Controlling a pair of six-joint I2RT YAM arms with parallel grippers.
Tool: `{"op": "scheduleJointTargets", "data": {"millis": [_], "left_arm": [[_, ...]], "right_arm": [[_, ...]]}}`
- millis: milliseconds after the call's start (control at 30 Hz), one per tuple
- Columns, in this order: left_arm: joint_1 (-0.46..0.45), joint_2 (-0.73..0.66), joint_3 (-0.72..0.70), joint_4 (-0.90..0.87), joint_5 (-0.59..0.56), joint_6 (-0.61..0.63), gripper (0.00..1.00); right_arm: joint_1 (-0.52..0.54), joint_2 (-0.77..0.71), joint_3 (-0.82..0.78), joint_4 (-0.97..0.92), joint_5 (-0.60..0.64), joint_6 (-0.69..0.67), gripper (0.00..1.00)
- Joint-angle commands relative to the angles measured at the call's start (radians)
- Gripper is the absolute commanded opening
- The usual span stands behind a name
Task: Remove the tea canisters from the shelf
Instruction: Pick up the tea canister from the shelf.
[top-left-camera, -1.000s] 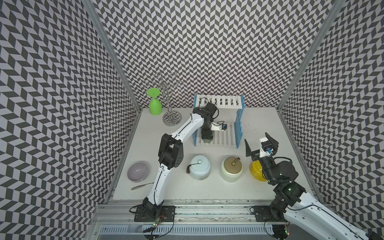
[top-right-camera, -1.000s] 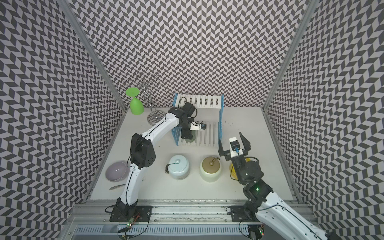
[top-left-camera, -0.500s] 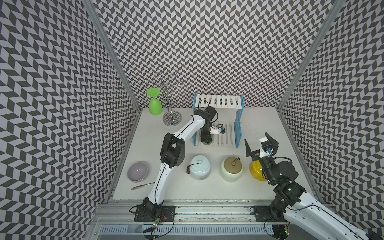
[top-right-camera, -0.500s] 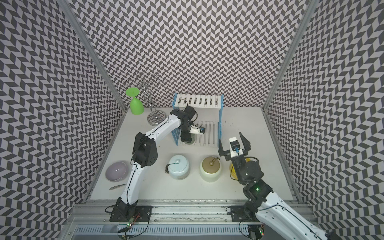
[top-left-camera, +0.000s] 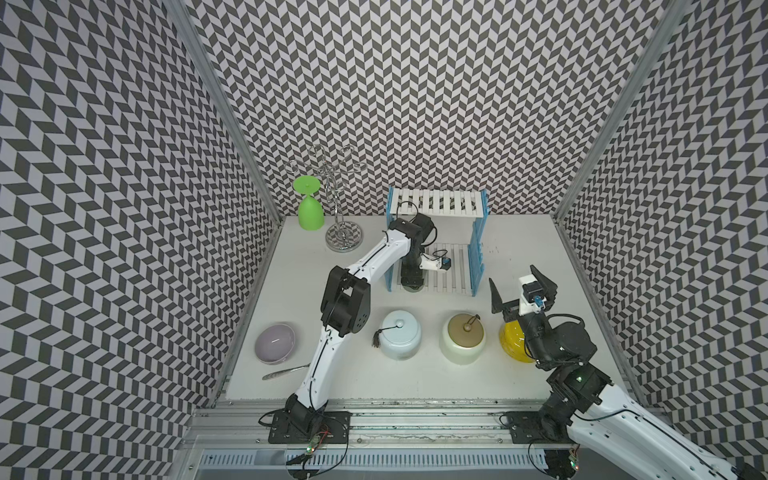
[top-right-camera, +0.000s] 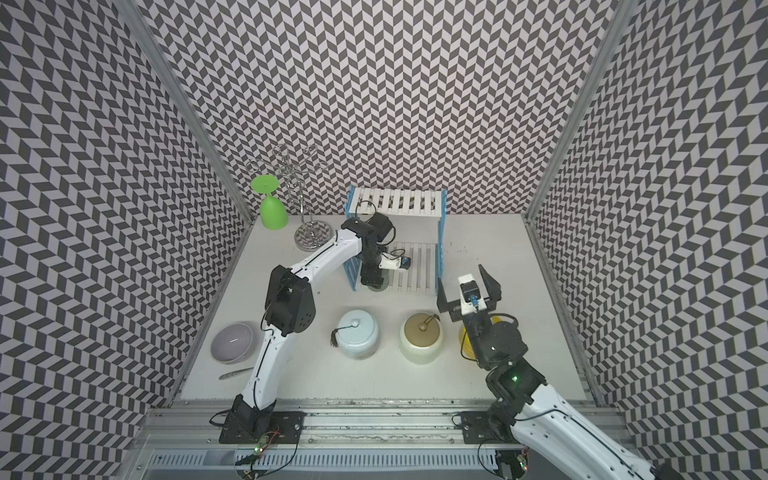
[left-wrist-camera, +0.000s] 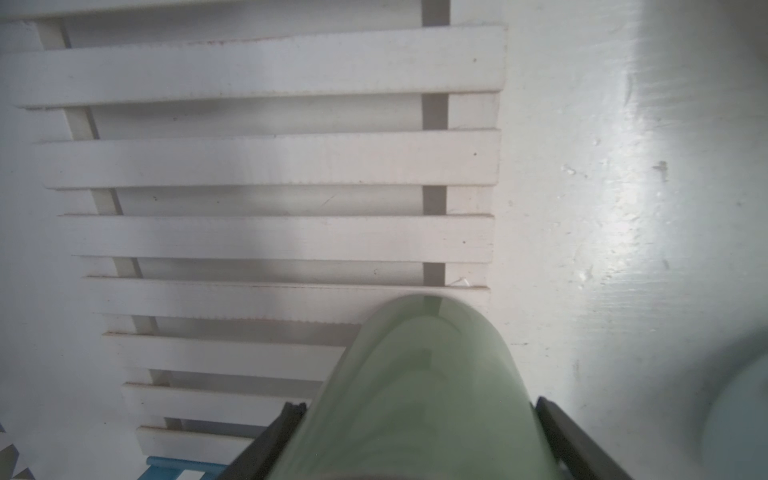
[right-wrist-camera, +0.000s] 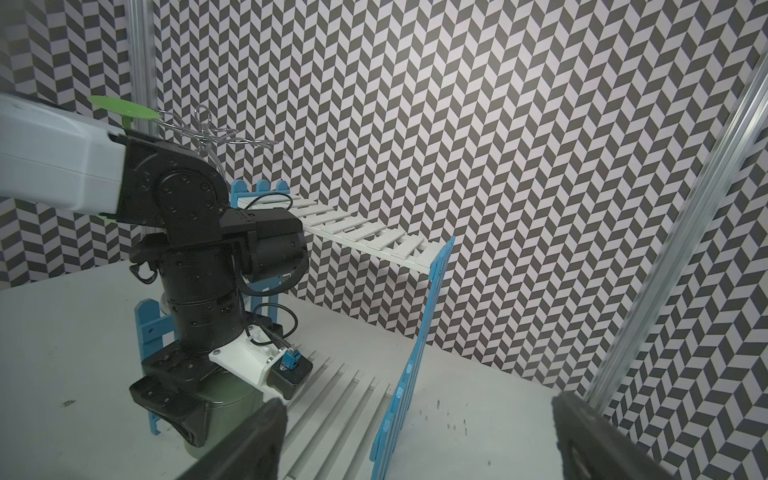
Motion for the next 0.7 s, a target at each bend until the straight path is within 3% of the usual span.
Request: {"op": "scheduleJointTargets", "data": {"millis": [0,400,667], "left_arm": [[-0.018,-0.122,0.052,-0.037,0.048,-0.005,0.21],[-0.024,-0.284,0.026,-0.04,0.092,-0.042,0.17],[-0.023,-0.454,-0.124,-0.012,0.096,-0.066,0.17]], "right_arm": [[-0.003,-0.014,-0.011,0.05,0.009,-0.003,1.0],[-0.003,-0.008,-0.014,0.048,0.012,-0.006,1.0],[-0.003,-0.003,-0.014,0.049,0.01,-0.007,1.0]]}}
